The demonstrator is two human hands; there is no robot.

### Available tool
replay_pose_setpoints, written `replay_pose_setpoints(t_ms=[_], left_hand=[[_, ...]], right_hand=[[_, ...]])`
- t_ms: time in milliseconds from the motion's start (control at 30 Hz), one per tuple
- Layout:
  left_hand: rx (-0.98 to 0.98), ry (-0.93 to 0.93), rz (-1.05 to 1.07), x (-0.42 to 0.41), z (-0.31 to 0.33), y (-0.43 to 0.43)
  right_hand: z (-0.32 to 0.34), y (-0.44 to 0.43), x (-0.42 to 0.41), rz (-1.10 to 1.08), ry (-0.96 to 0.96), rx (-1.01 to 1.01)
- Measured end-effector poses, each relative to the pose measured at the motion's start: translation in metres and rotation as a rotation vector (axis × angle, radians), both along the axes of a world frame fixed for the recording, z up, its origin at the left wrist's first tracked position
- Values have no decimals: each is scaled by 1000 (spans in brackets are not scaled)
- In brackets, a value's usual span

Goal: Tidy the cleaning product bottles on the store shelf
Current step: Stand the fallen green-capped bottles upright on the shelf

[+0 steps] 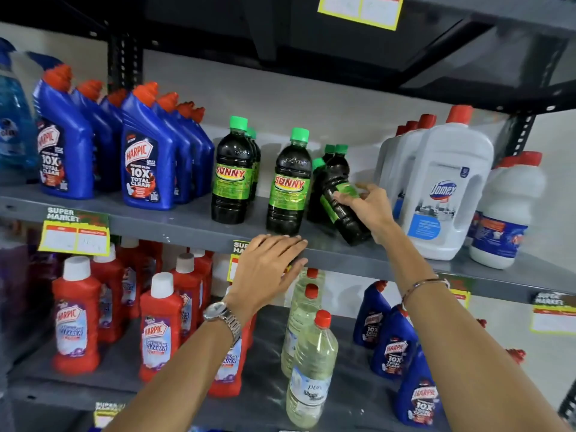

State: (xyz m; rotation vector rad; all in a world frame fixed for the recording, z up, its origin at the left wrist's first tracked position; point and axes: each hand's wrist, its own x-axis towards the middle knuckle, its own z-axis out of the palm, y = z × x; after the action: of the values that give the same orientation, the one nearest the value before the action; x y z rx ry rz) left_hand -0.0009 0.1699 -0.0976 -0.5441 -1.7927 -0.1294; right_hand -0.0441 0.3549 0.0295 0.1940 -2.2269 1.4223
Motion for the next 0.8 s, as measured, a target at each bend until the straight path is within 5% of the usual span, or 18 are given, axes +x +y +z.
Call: replay_pose_setpoints(t_ms=[267,500,667,800], left_hand=[[8,43,-1,-2,-2,1],[32,51,-14,-4,-5,2],[50,53,-27,-4,-6,3],[46,39,-9,-4,-7,2]], right_hand=[[-33,-11,13,-41,220,-153],[-27,-9,12,-69,183,-108],[21,-11,16,38,234,-300],[56,-2,8,138,100,-157]])
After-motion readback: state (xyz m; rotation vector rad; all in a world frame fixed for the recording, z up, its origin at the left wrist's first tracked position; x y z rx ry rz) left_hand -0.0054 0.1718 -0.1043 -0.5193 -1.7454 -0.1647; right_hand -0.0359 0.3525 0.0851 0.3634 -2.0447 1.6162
